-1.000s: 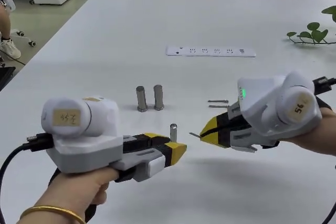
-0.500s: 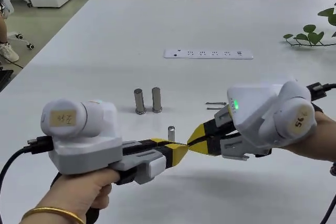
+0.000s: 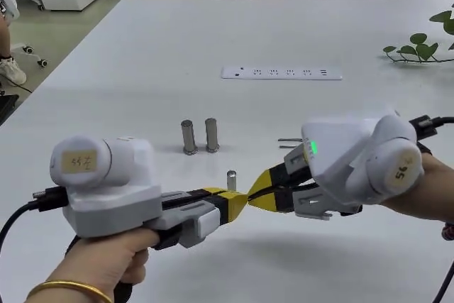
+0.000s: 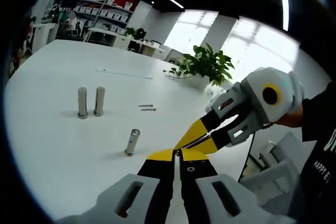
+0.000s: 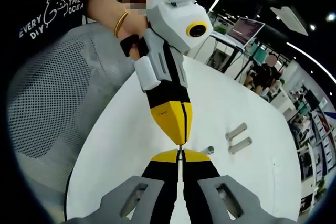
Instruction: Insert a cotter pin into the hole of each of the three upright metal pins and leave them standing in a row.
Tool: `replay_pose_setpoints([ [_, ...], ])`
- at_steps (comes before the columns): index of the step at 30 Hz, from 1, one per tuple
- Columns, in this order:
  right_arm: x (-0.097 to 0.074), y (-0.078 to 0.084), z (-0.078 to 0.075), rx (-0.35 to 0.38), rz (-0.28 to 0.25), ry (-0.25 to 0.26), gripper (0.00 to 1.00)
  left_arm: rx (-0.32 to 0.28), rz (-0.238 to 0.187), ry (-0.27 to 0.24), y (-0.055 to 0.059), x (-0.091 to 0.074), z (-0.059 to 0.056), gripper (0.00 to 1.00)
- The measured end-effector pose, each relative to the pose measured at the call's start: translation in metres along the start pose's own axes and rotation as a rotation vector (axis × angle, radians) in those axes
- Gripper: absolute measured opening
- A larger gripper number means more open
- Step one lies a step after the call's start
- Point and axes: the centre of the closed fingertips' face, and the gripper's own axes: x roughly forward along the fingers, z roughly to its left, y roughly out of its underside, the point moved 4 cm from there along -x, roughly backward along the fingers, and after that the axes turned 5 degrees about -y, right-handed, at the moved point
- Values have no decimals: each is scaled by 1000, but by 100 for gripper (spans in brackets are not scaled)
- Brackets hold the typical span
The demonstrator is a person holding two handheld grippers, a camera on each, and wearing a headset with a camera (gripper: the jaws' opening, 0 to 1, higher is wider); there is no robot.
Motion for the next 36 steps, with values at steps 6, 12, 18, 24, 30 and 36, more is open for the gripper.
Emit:
replay_pose_setpoints([
  [6,1,-1,1,-12,-8,4,0,44,-2,7,0,-1,0,0],
  [12,0,-2,-1,-11,-22,28,0,67,-24,2,-2,-3,1,0],
  [18,-2,3,-3,96,-55,45,0,110,-29,-12,-2,-6,4,0],
  [24,-4,8,-2,322,-135,20,4,194,-27,13,-1,-11,5,0],
  [30,-7,10,2,462,-205,-35,5,309,-13,43,3,-13,2,0],
  [36,-8,10,9,593,-281,-119,7,429,-11,89,6,-15,-3,0],
])
